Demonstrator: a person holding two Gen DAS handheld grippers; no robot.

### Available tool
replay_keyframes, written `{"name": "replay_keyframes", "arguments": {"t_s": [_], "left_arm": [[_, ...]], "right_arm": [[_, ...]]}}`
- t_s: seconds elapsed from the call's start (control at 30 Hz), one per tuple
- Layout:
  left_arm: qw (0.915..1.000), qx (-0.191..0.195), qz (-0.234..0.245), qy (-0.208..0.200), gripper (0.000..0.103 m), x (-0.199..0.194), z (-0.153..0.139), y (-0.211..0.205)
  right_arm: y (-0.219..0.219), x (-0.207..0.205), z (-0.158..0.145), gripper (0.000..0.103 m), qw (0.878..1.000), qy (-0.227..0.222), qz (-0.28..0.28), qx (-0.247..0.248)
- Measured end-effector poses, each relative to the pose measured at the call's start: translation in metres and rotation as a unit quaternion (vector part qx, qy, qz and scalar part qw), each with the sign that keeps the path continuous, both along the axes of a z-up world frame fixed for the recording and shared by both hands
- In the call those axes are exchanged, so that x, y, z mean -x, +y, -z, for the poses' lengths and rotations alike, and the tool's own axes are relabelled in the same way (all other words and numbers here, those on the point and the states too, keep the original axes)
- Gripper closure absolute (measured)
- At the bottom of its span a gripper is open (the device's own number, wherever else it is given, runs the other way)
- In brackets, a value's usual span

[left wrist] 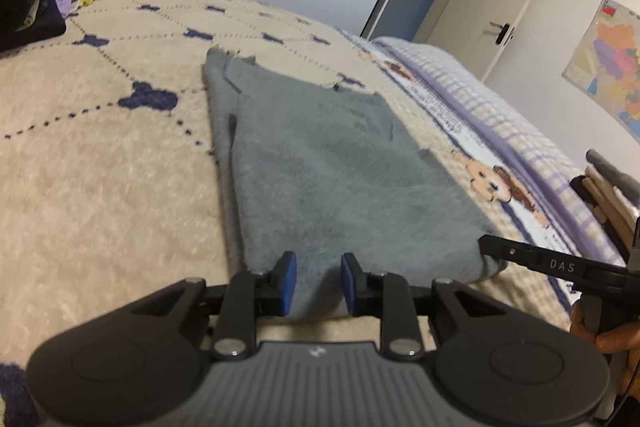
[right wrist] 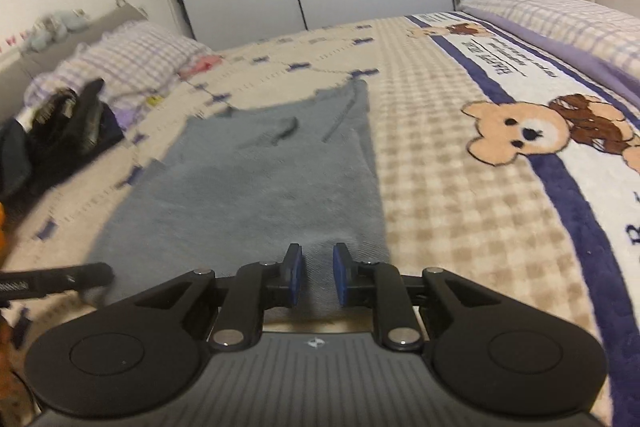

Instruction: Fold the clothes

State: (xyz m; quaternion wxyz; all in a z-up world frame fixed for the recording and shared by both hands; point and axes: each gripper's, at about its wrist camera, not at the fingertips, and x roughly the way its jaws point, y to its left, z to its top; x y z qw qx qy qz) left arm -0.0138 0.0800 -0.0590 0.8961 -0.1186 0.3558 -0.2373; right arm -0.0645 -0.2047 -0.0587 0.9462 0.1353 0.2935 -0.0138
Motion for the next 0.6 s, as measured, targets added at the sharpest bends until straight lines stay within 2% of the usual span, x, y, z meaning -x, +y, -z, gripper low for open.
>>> {"name": "replay_keyframes", "arguments": {"t_s": [0.23,0.33,0.37,0.43,0.5,0.53,0.57,0.6], "left_arm": [[0.9995,0.023,-0.014,0.019,0.078,-0.003,0.002,0.011],[0.9988,0.037,-0.029,0.017,0.077,-0.002,-0.003,0.018],[0.9982,0.045,-0.035,0.018,0.073,-0.002,-0.005,0.022],[0.9967,0.062,-0.045,0.027,0.069,-0.003,-0.008,0.03],[0.9939,0.083,-0.052,0.051,0.068,-0.007,-0.007,0.039],[0.9918,0.095,-0.056,0.064,0.068,-0.009,-0.006,0.043],[0.9891,0.108,-0.064,0.077,0.066,-0.011,-0.004,0.048],[0.986,0.12,-0.073,0.09,0.058,-0.013,-0.002,0.053]], "right_arm": [[-0.007,0.0,0.009,0.086,1.0,0.015,0.008,0.005],[-0.011,0.003,0.005,0.086,1.0,0.014,0.017,-0.012],[-0.014,0.006,0.002,0.086,0.999,0.013,0.022,-0.023],[-0.02,0.01,-0.003,0.082,0.999,0.013,0.029,-0.043],[-0.026,0.012,-0.006,0.07,0.998,0.02,0.033,-0.058],[-0.03,0.012,-0.007,0.068,0.997,0.025,0.034,-0.064],[-0.033,0.012,-0.007,0.066,0.996,0.03,0.036,-0.072],[-0.036,0.013,-0.008,0.066,0.995,0.033,0.04,-0.08]]}}
